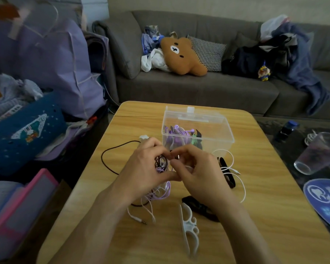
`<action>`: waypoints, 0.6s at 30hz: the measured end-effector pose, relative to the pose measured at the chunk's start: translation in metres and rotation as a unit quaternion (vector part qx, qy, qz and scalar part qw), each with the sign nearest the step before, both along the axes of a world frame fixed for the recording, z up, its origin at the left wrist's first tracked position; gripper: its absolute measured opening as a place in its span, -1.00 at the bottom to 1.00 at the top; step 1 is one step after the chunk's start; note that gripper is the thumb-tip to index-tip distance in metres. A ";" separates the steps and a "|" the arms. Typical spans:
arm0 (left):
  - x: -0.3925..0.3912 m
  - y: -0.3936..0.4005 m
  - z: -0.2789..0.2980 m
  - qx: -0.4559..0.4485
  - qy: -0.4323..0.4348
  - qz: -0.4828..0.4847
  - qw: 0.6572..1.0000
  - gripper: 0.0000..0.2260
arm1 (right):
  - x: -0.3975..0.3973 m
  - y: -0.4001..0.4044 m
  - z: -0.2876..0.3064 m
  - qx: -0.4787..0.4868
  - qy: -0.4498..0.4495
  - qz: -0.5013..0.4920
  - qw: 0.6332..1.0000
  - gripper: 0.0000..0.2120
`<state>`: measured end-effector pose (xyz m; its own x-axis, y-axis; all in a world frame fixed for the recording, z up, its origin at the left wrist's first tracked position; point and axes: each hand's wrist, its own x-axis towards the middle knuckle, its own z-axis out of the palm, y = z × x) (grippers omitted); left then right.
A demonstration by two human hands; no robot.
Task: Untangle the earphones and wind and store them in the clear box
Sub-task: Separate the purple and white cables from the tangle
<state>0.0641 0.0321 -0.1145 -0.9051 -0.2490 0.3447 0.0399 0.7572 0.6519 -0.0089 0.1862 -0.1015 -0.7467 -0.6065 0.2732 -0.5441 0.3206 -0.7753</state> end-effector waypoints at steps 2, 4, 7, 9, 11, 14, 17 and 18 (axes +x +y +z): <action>0.002 -0.002 0.001 -0.002 -0.004 0.008 1.000 -0.58 | -0.003 0.003 0.002 0.026 -0.009 0.001 1.000 -0.97; 0.004 -0.005 0.004 -0.013 -0.002 0.023 1.000 -0.59 | -0.008 0.007 0.003 0.048 -0.011 0.001 0.999 -0.94; 0.005 -0.011 0.006 -0.030 0.038 0.033 0.998 -0.64 | -0.019 0.013 0.004 0.040 -0.027 -0.022 0.999 -0.91; 0.004 -0.014 0.007 -0.031 0.081 0.043 0.995 -0.76 | -0.023 0.016 0.004 0.016 -0.051 -0.042 0.998 -0.86; 0.004 -0.019 0.005 -0.036 0.120 0.074 0.989 -0.88 | -0.028 0.019 0.002 -0.007 -0.069 -0.073 0.995 -0.83; 0.006 -0.026 0.006 0.010 0.118 0.116 0.986 -0.88 | -0.033 0.024 0.004 -0.041 -0.103 -0.104 0.988 -0.85; 0.007 -0.024 0.004 0.065 0.090 0.119 0.987 -0.86 | -0.027 0.023 0.007 -0.058 -0.145 -0.095 0.983 -0.87; 0.007 -0.022 0.003 0.069 0.085 0.118 0.987 -0.87 | -0.025 0.021 0.008 -0.056 -0.158 -0.090 0.982 -0.88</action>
<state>0.0708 0.0096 -0.1115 -0.7483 -0.5015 0.4341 -0.0097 0.6627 0.7488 -0.0336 0.2071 -0.0935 -0.8975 -0.4358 0.0674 -0.2124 0.2933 -0.9321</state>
